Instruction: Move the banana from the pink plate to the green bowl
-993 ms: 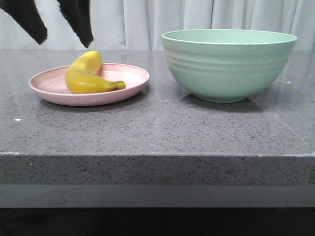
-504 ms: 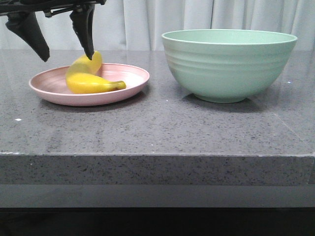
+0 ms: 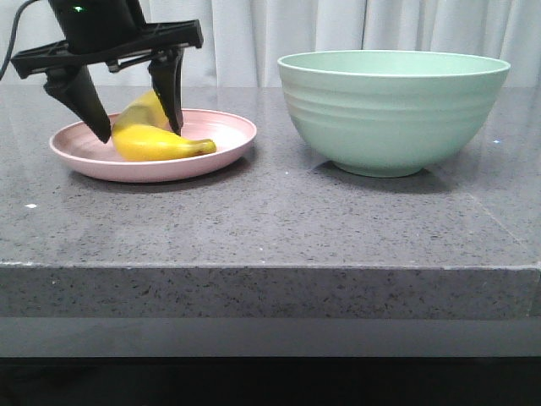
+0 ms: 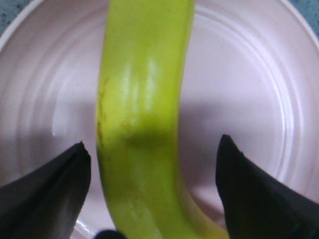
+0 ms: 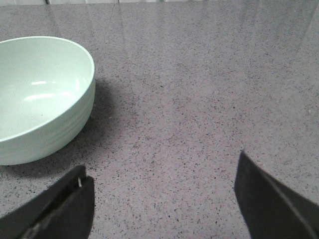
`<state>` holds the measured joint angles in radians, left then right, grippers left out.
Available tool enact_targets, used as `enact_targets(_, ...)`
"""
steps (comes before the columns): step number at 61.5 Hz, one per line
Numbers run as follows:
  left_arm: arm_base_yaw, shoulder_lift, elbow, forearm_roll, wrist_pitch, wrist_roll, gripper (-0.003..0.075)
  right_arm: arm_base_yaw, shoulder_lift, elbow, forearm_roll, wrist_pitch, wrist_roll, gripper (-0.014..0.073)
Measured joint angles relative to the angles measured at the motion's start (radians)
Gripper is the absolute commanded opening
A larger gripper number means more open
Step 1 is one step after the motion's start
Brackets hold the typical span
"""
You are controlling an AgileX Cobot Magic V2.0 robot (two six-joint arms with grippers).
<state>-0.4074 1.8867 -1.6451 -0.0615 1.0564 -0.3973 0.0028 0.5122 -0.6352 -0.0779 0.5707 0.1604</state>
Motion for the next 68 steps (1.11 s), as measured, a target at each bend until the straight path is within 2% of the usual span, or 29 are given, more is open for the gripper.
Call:
enact_targets(16,0.0,0.032,-0.002,0.002,0.002,0.0,0.0494,0.0,0.0,0.0,0.0,0.0,0.0,0.0593)
enact_targets(31,0.0,0.037,-0.01,0.004,0.006,-0.002,0.027,0.0,0.0,0.0,0.0,0.0,0.0,0.0593)
enact_targets(38,0.0,0.037,-0.012,0.002,0.004,-0.002,0.0203,0.0,0.0,0.0,0.0,0.0,0.0,0.0593)
enact_targets(56,0.0,0.044,-0.097,0.002,0.101,0.0,0.019,0.0,0.0,0.0,0.0,0.0,0.0,0.0593)
enact_targets(68,0.0,-0.002,-0.182,0.002,0.137,0.074,0.019,0.0,0.0,0.0,0.0,0.0,0.0,0.0593)
